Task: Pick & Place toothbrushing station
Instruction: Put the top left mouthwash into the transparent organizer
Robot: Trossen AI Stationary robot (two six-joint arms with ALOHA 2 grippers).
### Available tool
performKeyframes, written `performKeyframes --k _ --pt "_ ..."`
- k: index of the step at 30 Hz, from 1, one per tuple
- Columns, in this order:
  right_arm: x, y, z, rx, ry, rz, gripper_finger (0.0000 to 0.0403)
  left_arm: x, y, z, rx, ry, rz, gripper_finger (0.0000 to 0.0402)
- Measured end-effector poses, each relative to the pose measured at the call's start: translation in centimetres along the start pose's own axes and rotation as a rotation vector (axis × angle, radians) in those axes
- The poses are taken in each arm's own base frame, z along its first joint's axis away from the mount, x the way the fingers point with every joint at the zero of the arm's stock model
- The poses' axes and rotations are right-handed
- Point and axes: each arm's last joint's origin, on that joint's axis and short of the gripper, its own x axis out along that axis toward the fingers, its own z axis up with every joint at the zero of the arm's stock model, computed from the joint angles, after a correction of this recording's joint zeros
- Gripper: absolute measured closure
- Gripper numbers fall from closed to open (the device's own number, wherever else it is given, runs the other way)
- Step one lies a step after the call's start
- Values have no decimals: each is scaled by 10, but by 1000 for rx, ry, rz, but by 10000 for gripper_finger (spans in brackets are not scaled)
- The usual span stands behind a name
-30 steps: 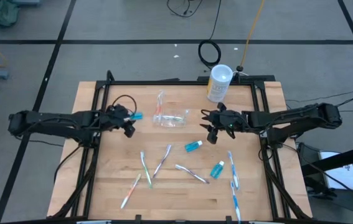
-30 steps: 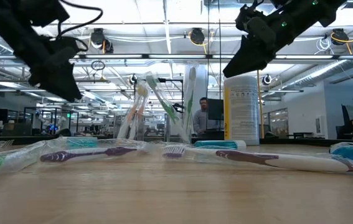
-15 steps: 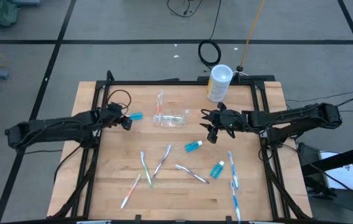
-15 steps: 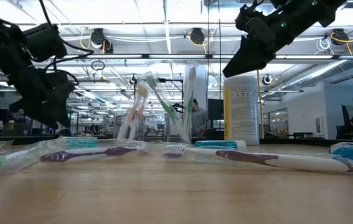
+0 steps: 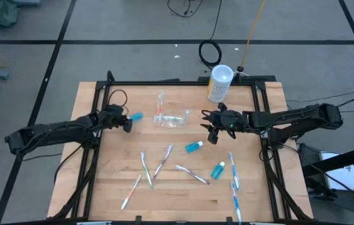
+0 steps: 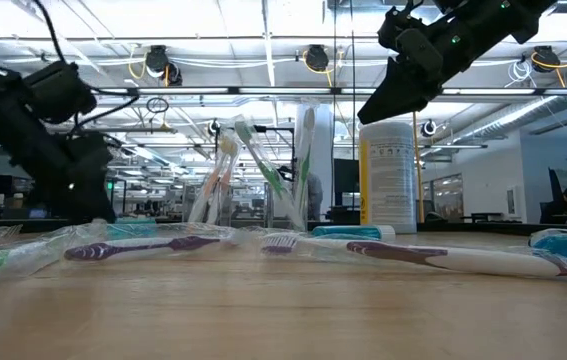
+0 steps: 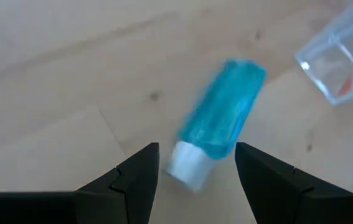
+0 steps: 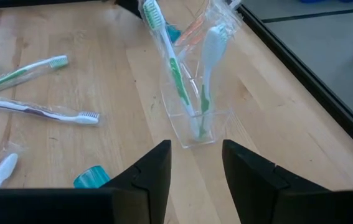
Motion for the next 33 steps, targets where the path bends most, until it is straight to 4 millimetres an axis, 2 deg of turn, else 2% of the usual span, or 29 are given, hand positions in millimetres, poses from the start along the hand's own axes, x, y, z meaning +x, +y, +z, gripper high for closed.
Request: performKeyframes --k 5,18,23,29,33 --pt "0 0 0 0 0 1 268 6 4 -16 1 -4 -71 183" --pt "0 0 0 -2 4 1 268 4 -8 -17 56 -6 -167 183" --pt "0 0 0 -2 3 1 268 4 -10 -18 67 -14 -153 183" --pt "0 0 0 -2 4 1 268 4 -7 -18 44 -63 -32 184" --pt "0 0 0 -2 4 1 268 4 -7 -18 43 -68 -16 208"
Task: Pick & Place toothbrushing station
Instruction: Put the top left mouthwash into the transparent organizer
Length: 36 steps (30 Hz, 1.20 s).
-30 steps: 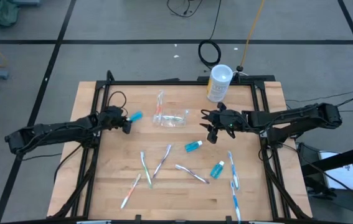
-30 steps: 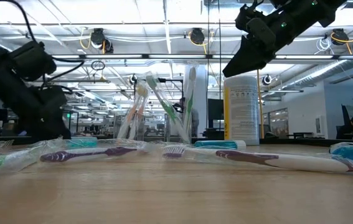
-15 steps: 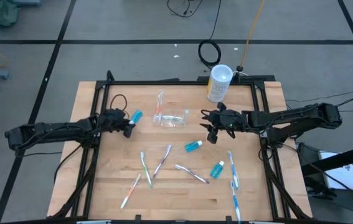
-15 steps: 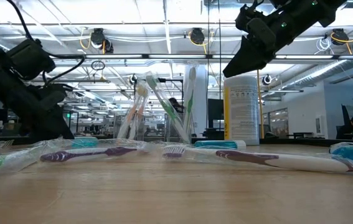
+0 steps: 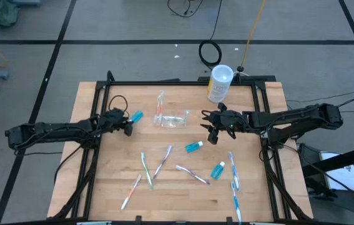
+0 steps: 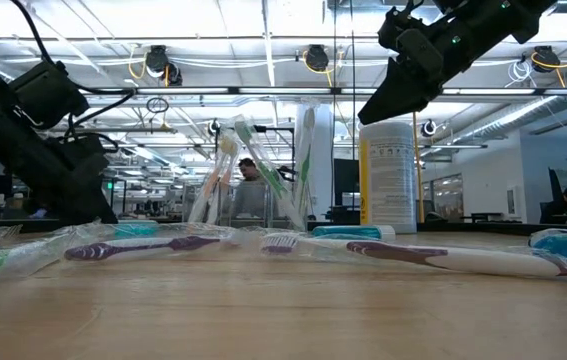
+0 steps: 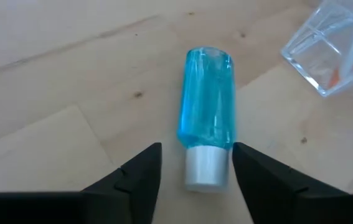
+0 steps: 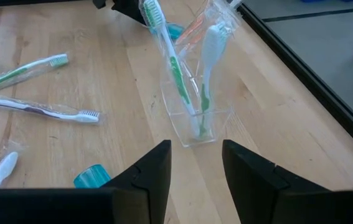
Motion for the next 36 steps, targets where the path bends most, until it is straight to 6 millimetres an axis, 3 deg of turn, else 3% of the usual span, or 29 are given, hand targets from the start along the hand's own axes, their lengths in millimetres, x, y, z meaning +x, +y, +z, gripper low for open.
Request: performKeyframes --k 6,10,15,19,29,36 --pt "0 0 0 0 0 0 268 0 0 0 8 6 -8 292" --pt "0 0 0 0 0 0 268 0 0 0 5 0 4 324" --pt "0 0 0 0 0 0 268 0 -2 3 -25 -31 -33 321" --pt "0 0 0 0 0 0 268 -3 -14 14 -33 -127 -175 326" --pt "0 0 0 0 0 -1 268 -34 -50 51 -19 -558 -632 323" --pt "0 0 0 1 0 -2 268 -57 -88 78 87 -526 -753 324"
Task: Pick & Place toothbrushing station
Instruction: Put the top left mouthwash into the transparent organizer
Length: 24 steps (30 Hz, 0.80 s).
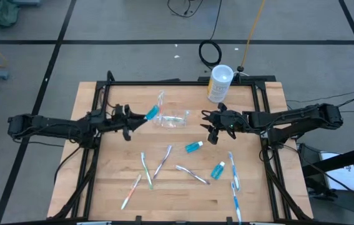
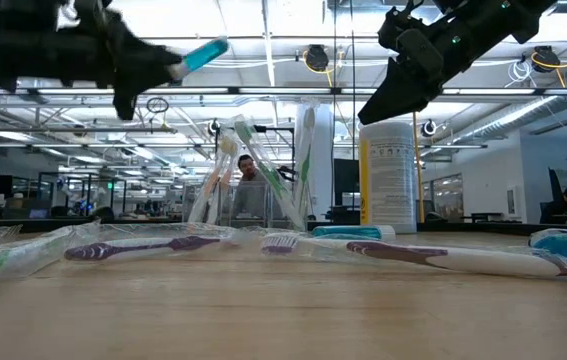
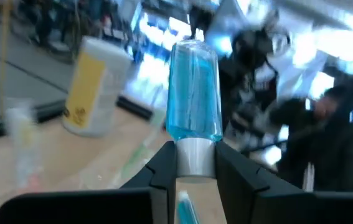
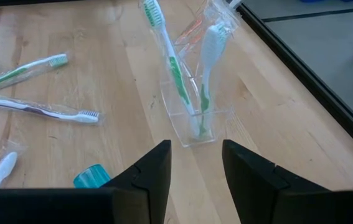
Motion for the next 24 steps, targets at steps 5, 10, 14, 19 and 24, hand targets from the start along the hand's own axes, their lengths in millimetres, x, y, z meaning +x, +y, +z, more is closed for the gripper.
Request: performKeyframes --k 5,10,14,19,24 --pt "0 0 1 2 -7 1 268 22 -26 30 103 238 140 319" --pt "0 0 1 2 -7 1 268 42 -51 64 209 390 251 323" --pt "0 0 1 2 -7 1 268 62 -70 78 319 512 233 322" --pt "0 0 1 2 -7 1 268 83 -82 75 490 751 267 321" --pt "0 0 1 2 -6 1 268 98 -94 57 632 949 228 317"
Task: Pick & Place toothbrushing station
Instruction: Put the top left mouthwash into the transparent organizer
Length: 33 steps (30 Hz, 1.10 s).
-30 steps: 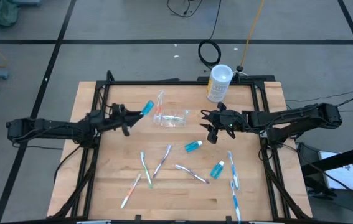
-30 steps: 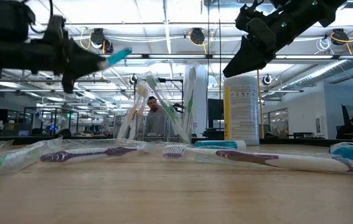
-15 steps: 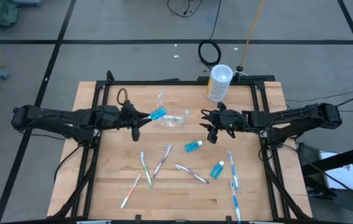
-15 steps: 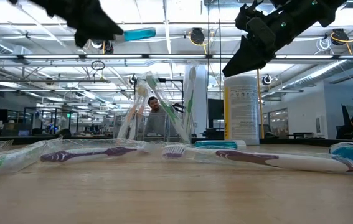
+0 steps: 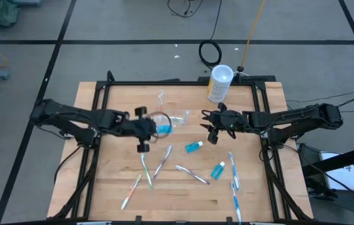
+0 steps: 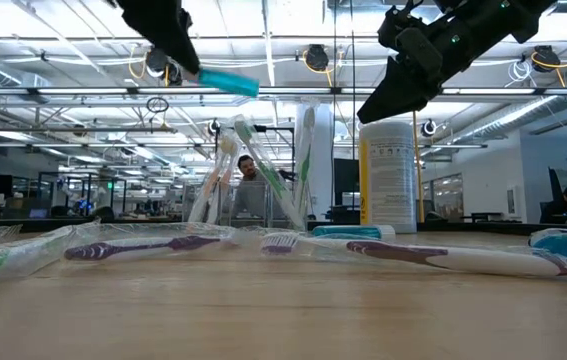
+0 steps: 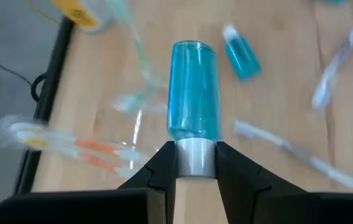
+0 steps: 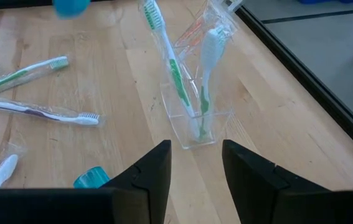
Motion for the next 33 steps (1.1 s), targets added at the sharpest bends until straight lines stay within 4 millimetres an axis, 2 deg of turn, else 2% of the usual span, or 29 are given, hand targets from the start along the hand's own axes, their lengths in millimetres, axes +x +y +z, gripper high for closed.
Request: performKeyframes --k 8,13,17,24,27,33 --pt "0 0 0 0 0 0 268 48 -13 -6 266 232 171 315" --pt "0 0 0 0 0 0 268 72 -14 5 395 287 247 314" --pt "0 0 0 0 0 0 268 88 -6 19 472 333 276 314" --pt "0 0 0 0 0 0 268 97 13 40 688 458 511 314" --pt "0 0 0 0 0 0 268 95 16 46 708 447 491 314" --pt "0 0 0 0 0 0 268 89 -2 44 832 448 395 314"
